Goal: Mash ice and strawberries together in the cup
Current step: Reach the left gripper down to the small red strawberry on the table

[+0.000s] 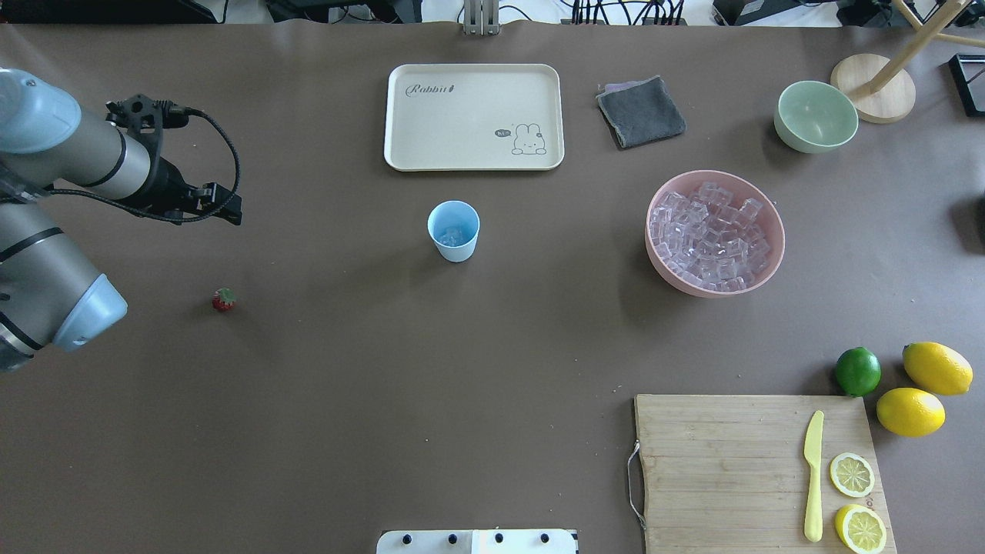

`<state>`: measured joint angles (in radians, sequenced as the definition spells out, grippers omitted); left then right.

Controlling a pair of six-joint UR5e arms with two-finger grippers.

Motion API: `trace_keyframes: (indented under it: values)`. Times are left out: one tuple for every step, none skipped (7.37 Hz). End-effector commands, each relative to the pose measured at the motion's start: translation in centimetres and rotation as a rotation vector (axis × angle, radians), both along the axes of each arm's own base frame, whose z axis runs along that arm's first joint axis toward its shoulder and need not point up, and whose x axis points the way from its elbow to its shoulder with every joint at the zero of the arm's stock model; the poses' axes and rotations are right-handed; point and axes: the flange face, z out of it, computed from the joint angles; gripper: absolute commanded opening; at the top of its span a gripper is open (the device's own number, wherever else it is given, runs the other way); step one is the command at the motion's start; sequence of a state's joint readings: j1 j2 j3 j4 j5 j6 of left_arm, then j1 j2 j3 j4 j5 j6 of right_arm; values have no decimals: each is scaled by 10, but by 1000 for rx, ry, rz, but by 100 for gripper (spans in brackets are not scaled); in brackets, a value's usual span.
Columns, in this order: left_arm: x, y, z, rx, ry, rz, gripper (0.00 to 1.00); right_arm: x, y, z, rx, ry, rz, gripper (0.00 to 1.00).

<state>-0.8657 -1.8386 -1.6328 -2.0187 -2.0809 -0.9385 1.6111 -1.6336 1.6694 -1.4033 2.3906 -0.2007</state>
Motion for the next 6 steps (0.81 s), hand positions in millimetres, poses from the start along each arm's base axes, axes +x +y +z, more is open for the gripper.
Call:
trace_keyframes:
  values:
    - [16,54,41,8,-1,48,98,1,1,-2,5,2,1,99]
    - [16,71,52,36,-15,45,98,1,-1,-3,8,7,2,99]
    - [32,84,50,55,-27,48,98,0,-2,-5,11,7,1,99]
    - [35,89,42,46,-13,37,97,0,-2,-5,14,8,0,99]
    - [31,92,48,39,-21,37,97,0,-3,-8,17,7,1,99]
    - [38,96,47,42,-22,47,88,0,-3,-9,19,7,1,99]
